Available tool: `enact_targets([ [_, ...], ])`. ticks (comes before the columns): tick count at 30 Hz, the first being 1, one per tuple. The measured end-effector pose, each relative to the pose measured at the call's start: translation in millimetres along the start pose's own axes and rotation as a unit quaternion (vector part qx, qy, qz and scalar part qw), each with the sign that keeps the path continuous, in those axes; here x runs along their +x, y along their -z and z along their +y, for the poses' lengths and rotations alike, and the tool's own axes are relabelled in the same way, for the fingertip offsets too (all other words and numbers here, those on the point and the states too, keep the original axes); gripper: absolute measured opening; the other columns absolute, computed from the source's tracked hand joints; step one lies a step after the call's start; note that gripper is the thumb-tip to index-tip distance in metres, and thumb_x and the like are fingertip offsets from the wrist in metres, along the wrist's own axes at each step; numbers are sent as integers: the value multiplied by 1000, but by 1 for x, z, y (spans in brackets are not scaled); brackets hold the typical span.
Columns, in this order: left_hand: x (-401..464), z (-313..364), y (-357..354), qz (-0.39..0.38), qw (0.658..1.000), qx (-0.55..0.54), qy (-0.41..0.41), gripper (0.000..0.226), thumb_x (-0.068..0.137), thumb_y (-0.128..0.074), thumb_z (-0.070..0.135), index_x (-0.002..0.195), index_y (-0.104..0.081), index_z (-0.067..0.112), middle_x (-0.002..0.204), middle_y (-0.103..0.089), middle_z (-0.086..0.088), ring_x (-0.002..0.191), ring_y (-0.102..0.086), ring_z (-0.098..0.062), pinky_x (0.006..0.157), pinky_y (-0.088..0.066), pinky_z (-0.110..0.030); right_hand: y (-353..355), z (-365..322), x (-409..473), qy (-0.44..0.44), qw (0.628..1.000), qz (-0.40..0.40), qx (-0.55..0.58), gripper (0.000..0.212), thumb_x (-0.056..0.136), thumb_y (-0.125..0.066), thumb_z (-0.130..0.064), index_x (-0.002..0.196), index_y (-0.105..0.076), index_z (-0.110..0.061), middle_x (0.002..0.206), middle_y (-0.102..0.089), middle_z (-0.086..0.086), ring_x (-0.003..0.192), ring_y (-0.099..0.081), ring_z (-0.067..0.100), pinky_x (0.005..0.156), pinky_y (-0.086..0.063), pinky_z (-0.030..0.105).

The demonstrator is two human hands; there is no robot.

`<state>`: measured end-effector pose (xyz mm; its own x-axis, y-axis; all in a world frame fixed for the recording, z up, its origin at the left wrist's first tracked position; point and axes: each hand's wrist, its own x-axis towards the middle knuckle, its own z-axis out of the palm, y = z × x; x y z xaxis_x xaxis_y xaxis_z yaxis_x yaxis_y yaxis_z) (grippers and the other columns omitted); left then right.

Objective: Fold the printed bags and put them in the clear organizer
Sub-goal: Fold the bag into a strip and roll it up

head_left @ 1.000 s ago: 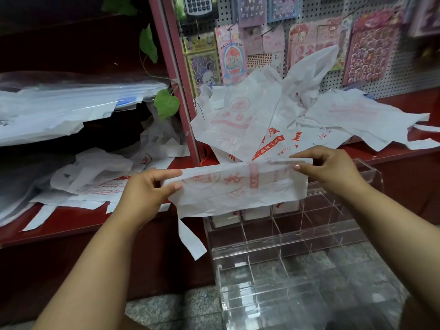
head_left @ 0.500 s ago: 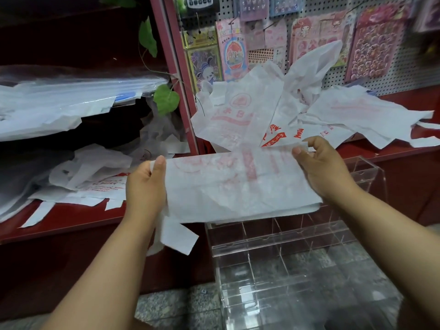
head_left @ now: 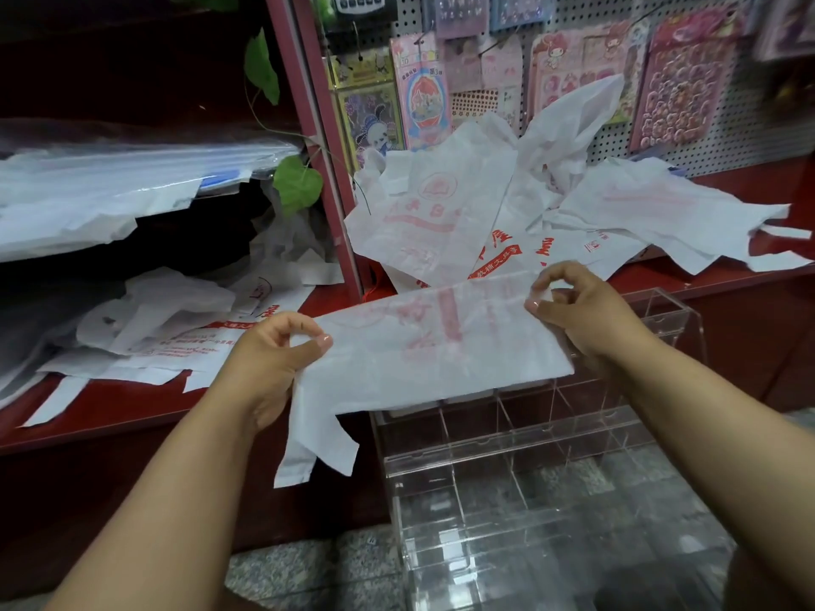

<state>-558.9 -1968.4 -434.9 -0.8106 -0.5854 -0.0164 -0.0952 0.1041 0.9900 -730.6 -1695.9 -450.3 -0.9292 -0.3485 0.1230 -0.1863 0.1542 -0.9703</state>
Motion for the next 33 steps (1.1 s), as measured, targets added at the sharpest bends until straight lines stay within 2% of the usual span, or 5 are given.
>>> enact_targets([
  [16, -7, 1, 16, -18, 996, 79, -25, 29, 75, -79, 5, 96, -79, 25, 104, -74, -5, 96, -70, -24, 93, -53, -35, 12, -3, -4, 23, 997, -76, 7, 33, 71, -78, 0, 91, -76, -26, 94, -73, -16, 101, -64, 2, 97, -47, 26],
  [20, -8, 0, 17, -25, 995, 96, -33, 38, 71, -79, -3, 97, -78, 25, 107, -70, 3, 95, -67, -1, 80, -49, -11, 15, -6, -7, 43, 997, -60, 13, 41, 69, -78, 3, 99, -74, -25, 97, -71, -17, 103, -63, -1, 94, -48, 23],
  [24, -4, -2, 21, 5, 993, 109, -44, 39, 70, -82, 3, 98, -78, 29, 109, -71, 0, 105, -65, -21, 100, -50, -36, 15, -7, -7, 57, 995, -75, -44, 43, 70, -79, 2, 99, -72, -29, 107, -68, -14, 104, -62, 2, 95, -49, 23],
  [30, -5, -1, 14, 59, 987, 124, -85, 29, 70, -83, 5, 94, -77, 20, 71, -50, -2, 58, -53, -8, 51, -45, -11, 10, -3, 0, 98, 980, -31, -168, 26, 78, -76, -8, 95, -73, -26, 104, -68, -1, 91, -62, 20, 83, -51, 29],
  [33, -2, -3, 12, 88, 980, 148, -104, 14, 74, -83, 10, 79, -76, 21, 75, -66, -13, 61, -61, -23, 56, -52, -30, 6, -2, 4, 135, 971, -17, -195, 21, 81, -74, -11, 79, -69, -32, 95, -64, -1, 79, -58, 13, 70, -45, 25],
])
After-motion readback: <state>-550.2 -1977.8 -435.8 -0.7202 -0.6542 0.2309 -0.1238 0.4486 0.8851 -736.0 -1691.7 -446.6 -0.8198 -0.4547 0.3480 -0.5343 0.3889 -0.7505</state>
